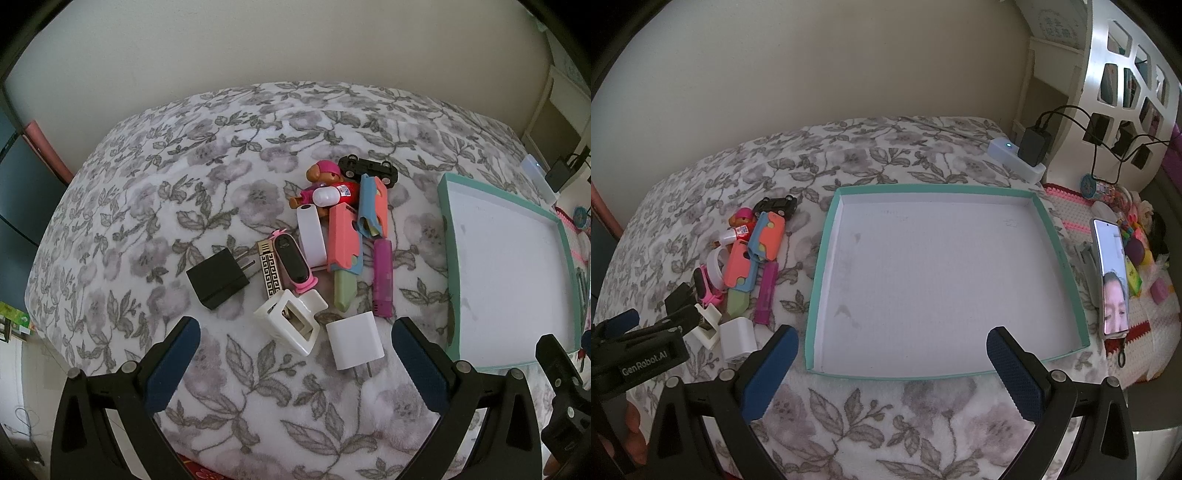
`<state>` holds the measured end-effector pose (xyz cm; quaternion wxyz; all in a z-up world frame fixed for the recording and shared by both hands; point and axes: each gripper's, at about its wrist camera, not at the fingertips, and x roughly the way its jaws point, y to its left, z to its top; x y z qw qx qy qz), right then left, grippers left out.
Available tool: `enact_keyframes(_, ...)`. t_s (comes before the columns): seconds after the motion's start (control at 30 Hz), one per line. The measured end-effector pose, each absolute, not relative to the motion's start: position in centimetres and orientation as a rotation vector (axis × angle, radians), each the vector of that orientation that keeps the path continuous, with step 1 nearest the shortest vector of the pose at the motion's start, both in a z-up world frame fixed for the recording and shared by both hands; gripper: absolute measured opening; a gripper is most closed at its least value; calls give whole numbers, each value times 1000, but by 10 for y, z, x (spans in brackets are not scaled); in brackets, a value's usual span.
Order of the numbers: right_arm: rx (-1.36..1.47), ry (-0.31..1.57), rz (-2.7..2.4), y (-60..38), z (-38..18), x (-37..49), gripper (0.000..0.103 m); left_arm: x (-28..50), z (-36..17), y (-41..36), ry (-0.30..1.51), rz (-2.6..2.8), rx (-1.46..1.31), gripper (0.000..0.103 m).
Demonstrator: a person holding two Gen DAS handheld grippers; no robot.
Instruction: Organize rigid objects
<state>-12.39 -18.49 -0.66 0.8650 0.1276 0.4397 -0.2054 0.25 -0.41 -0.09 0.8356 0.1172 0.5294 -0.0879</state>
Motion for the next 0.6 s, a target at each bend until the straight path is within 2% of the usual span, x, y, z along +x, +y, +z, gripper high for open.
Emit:
enact_keyframes(0.2,271,915,-418,-179,-8,-120,103,8,6,6,1124,-189,209,103)
enact_keyframes(0.43,217,839,-266,-145,-1,-103,103,35,13,59,1073,-44,75,103)
enact_keyframes(0.6,180,869,-145,-113,-14,-80,103,54,0,94,1120,28,-14,103)
